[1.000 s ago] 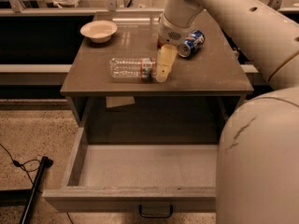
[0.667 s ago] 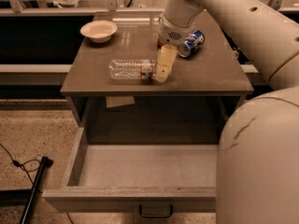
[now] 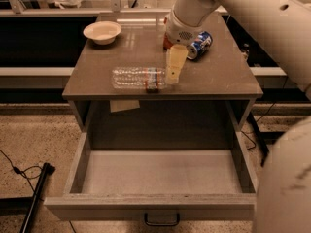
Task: Pick water bottle from top drawer and place on counter
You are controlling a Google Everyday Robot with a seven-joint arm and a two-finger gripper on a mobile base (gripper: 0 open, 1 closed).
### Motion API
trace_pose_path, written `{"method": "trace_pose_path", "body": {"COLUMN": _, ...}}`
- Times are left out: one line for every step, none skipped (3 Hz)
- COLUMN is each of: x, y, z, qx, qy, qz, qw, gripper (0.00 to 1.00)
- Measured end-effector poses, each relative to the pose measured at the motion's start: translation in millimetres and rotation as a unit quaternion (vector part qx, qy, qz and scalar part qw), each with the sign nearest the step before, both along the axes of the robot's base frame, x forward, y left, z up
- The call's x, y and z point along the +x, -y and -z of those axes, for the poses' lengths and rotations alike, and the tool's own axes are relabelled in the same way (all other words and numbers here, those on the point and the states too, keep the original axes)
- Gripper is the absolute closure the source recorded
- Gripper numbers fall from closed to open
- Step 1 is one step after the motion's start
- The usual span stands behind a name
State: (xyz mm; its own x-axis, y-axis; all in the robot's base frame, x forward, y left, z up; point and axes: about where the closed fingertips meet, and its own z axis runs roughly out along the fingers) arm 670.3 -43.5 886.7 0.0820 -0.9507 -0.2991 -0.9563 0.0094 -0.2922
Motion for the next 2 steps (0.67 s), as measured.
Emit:
{"method": "trace_pose_path", "body": {"x": -15.7, "y": 4.1, "z": -29.4, "qx": -0.008, "qy": 0.052, "qz": -0.004, "qw": 0.9986, "gripper": 0.00}}
{"method": "trace_pose_path", "body": {"x": -17.7, "y": 3.3, "z": -33.3, "qx": -0.008, "qy": 0.056, "qz": -0.004, "qw": 0.9984, "gripper": 0.00}}
